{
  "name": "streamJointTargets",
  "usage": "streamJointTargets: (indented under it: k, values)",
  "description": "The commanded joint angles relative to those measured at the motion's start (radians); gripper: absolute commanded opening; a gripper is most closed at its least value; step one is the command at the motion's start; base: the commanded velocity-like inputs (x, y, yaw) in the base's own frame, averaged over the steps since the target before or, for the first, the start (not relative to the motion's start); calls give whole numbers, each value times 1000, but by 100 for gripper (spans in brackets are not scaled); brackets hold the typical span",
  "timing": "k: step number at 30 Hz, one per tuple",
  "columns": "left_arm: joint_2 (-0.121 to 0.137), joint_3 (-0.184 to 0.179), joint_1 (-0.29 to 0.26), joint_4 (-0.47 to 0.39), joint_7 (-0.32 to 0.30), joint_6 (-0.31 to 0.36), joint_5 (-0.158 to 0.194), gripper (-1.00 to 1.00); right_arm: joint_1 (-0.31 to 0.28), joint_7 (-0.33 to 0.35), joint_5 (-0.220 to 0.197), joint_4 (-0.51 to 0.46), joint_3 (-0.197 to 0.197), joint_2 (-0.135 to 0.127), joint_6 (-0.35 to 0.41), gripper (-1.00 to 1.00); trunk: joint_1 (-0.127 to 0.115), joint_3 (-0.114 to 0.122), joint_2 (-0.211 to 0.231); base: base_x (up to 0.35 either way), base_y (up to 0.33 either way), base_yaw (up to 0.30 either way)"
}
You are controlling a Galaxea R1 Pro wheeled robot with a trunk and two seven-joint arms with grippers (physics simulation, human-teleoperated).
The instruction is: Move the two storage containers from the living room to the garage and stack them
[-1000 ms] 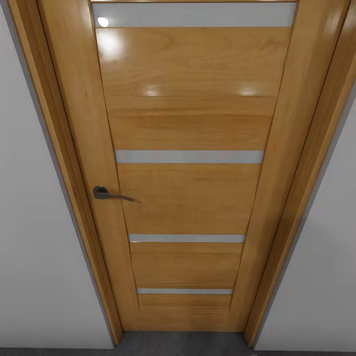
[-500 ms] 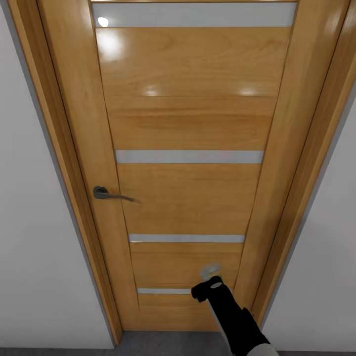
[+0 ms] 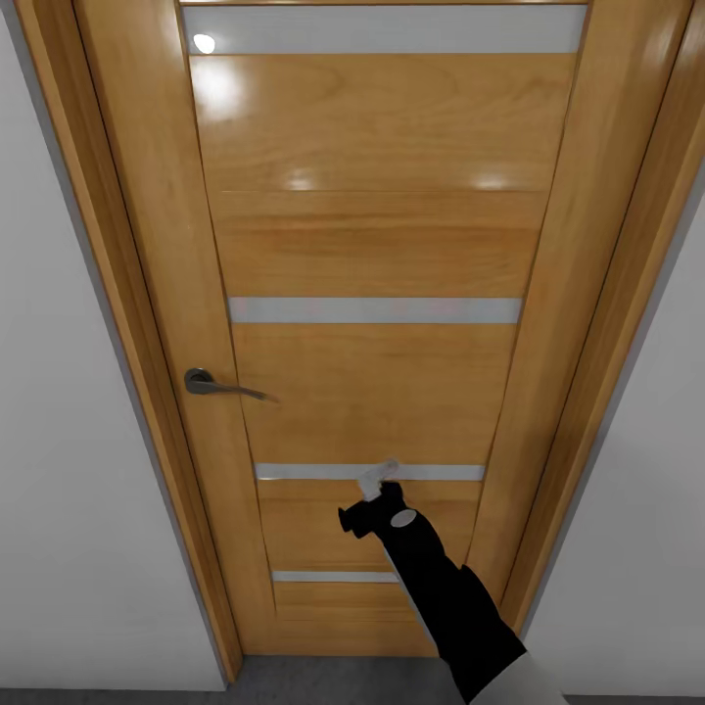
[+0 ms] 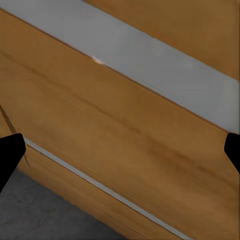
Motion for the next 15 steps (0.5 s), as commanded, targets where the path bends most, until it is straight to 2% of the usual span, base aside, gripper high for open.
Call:
streamJointTargets:
  k: [1,8,11,13,15]
  values:
    - [0,1,0,0,0,-2,3,100,-1,6,10,-4,3,0,5,100,0,-1,-1,0,0,0]
    - [0,0,0,-1,0,-2,3,100,-1,5,9,-3,9,0,2,100,0,-1,-1,0,0,0]
    - [0,0,0,-2,0,-2,2,100,-1,4,9,-2,9,0,-26,100,0,-1,-1,0,0,0]
    - [0,0,0,-2,0,-2,2,100,-1,4,8,8,9,0,-118,100,0,-1,-1,0,0,0]
    - [0,0,0,-2,0,-2,1,100,-1,7,9,49,11,0,-262,100,0,-1,-1,0,0,0]
